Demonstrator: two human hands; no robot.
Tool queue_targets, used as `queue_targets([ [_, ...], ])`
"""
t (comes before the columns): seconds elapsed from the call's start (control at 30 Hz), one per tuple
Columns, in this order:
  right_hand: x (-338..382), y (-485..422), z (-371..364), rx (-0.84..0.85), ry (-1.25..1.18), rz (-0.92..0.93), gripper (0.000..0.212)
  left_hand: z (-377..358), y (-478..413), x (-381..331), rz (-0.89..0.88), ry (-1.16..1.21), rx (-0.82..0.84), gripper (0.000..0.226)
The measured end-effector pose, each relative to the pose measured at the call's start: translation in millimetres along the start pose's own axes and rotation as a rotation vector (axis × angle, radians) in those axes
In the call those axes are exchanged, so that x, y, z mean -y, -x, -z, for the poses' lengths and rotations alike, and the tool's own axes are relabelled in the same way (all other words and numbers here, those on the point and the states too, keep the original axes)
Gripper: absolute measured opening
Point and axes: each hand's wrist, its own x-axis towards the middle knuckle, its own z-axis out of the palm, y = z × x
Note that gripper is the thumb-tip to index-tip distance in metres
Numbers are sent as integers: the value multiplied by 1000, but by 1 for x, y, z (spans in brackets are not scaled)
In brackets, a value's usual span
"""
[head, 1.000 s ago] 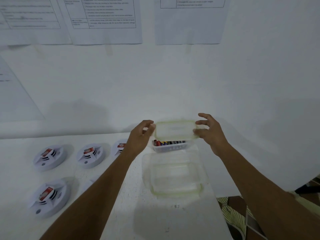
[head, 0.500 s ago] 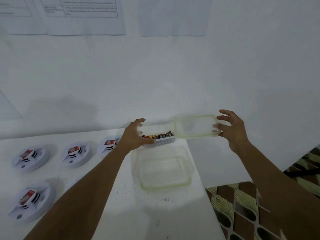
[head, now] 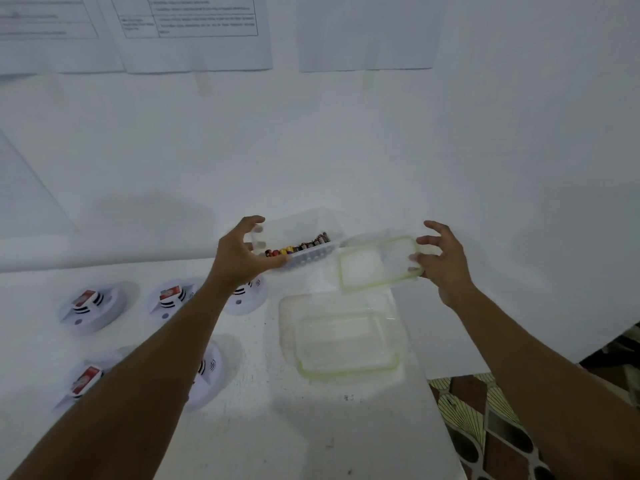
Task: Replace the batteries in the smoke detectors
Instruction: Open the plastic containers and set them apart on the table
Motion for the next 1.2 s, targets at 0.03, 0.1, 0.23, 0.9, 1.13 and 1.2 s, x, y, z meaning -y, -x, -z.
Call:
queue_targets([
  [0.03,-2,1,-11,32,16,-5,68,-2,0,-2,-4,20,24,88],
  [0.1,-5,1,-29,111,52,-18,73,-10,1,-5,-7,43,69,90],
  [0.23,-5,-1,-48,229,195,-22,66,-33,2,-8,21,75,145,95],
  [0.9,-24,5,-33,275,236,-69,30,-75,21,12,174,96,202,84],
  [1.13,-21,-5,-43,245,263,-71,31,-73,8,10,173,39,220,84],
  [1.2,-21,-5,-44,243,270,-68,30,-73,9,8,182,27,231,83],
])
